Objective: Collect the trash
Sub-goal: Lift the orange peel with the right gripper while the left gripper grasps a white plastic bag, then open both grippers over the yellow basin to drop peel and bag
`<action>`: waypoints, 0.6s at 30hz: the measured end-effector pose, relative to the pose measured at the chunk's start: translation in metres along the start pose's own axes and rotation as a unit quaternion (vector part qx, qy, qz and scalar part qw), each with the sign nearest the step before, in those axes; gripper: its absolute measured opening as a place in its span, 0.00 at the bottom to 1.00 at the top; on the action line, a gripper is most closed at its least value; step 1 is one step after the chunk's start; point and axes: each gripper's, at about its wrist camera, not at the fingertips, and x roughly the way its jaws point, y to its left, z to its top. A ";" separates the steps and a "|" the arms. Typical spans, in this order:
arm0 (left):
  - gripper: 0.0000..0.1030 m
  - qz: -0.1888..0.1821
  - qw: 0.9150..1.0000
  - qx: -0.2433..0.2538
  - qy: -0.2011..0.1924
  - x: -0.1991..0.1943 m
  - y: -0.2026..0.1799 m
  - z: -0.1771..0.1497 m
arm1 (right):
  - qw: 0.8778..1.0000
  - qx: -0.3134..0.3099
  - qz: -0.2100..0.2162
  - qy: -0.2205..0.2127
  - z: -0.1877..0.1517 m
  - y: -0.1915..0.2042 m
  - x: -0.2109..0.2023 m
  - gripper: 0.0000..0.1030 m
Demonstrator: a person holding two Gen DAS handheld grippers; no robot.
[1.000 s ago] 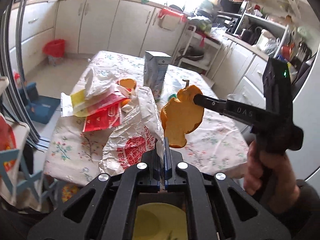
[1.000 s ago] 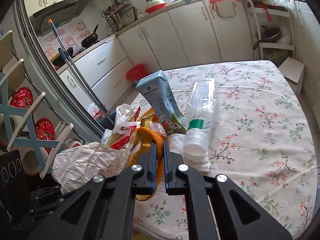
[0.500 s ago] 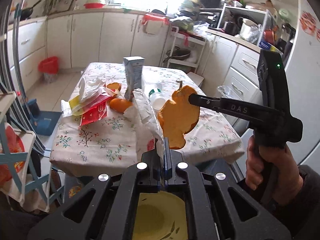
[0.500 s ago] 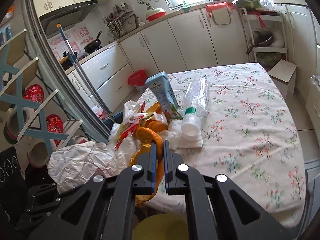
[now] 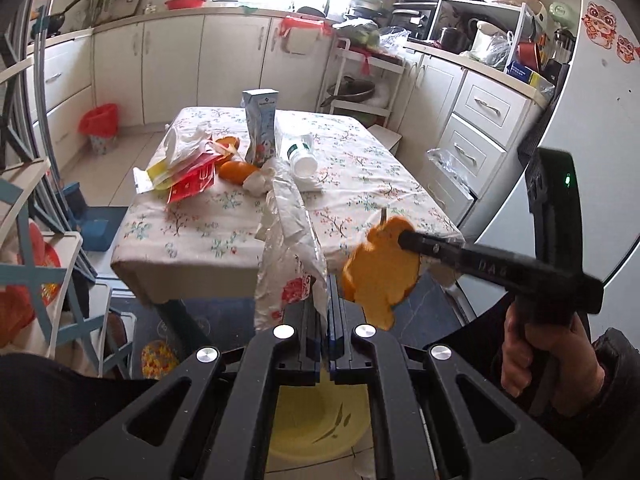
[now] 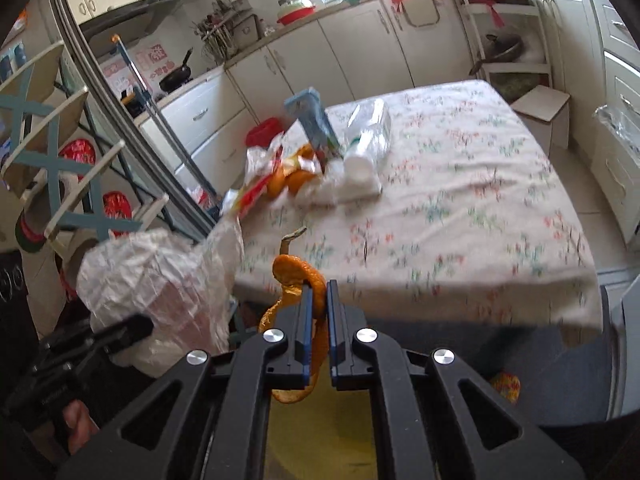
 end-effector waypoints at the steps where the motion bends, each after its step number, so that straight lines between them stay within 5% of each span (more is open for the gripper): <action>1: 0.02 0.000 1.000 0.000 0.001 -0.001 -0.001 -0.002 | 1.000 -0.001 -0.001 0.009 -0.006 0.002 0.002 0.07; 18: 0.03 -0.006 0.996 -0.016 0.091 0.016 -0.009 -0.057 | 0.993 -0.040 -0.022 0.106 -0.063 0.023 0.021 0.11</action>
